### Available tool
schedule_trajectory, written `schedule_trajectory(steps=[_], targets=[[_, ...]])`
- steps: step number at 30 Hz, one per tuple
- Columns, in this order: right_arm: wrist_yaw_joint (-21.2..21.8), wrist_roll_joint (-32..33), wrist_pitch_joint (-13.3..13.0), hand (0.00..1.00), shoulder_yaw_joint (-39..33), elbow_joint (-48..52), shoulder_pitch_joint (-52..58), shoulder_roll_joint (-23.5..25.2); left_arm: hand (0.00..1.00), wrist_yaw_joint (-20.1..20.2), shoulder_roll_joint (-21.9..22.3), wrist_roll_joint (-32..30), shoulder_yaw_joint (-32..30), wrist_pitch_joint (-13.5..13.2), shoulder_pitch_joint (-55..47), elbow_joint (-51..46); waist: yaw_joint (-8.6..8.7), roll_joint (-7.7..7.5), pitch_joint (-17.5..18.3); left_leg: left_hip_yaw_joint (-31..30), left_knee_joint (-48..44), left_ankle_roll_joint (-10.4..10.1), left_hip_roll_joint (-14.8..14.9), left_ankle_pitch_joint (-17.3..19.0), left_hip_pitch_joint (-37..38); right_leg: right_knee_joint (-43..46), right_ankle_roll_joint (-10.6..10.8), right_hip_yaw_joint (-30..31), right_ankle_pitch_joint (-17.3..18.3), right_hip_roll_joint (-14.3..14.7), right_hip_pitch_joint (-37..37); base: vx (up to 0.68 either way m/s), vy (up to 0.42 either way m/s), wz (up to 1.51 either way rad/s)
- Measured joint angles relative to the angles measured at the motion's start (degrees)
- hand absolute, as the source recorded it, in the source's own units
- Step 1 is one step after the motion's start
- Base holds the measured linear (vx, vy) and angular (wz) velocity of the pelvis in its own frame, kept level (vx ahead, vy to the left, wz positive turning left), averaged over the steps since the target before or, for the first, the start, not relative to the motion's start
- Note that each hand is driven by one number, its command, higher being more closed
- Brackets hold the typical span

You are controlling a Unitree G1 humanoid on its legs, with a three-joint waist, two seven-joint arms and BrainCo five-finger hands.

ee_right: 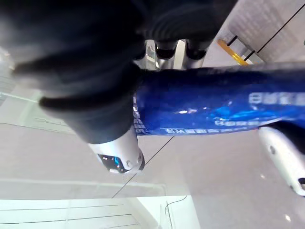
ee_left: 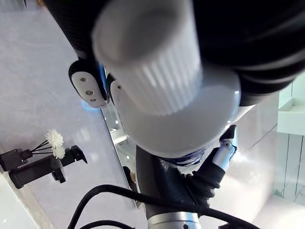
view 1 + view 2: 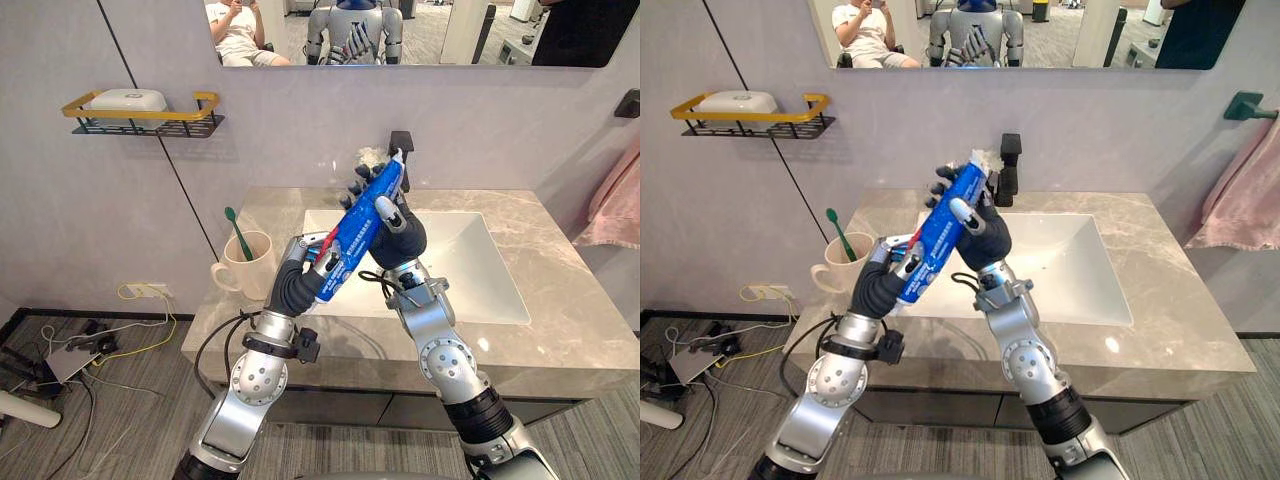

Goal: Organize washtable

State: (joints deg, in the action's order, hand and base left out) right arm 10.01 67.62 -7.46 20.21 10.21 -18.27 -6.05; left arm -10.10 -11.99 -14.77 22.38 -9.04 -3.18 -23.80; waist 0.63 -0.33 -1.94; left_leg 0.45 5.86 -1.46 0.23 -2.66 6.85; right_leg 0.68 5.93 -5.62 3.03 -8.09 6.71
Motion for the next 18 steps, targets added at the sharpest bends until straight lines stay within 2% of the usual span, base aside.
schedule_trajectory(steps=[13,14,18], targets=[[0.1,-0.1,0.2,1.00,0.3,-0.6,-0.2,0.1,1.00,0.0,0.0,-0.7,-0.2,0.1,0.0,1.3,0.03,-0.26,0.1,0.1,0.0,0.0,0.1,-0.1,0.0,0.0,0.0,0.0,-0.1,0.0,0.0,0.00,0.000,0.00],[0.1,-0.1,0.2,1.00,0.3,-0.7,-0.2,0.1,0.00,0.0,0.0,-0.8,-0.2,0.1,0.0,1.3,0.03,-0.27,0.1,0.1,0.0,0.0,0.1,-0.1,0.0,0.0,-0.1,0.0,-0.1,0.1,0.0,0.00,0.000,0.00],[0.1,-0.3,0.1,1.00,0.1,-1.5,-0.1,0.2,0.00,-1.3,0.1,-0.8,-1.3,0.5,-0.2,1.3,0.01,-0.45,0.1,0.2,0.0,0.0,0.2,-0.1,0.0,0.0,-0.1,0.0,-0.1,0.1,0.0,0.00,0.000,0.00]])
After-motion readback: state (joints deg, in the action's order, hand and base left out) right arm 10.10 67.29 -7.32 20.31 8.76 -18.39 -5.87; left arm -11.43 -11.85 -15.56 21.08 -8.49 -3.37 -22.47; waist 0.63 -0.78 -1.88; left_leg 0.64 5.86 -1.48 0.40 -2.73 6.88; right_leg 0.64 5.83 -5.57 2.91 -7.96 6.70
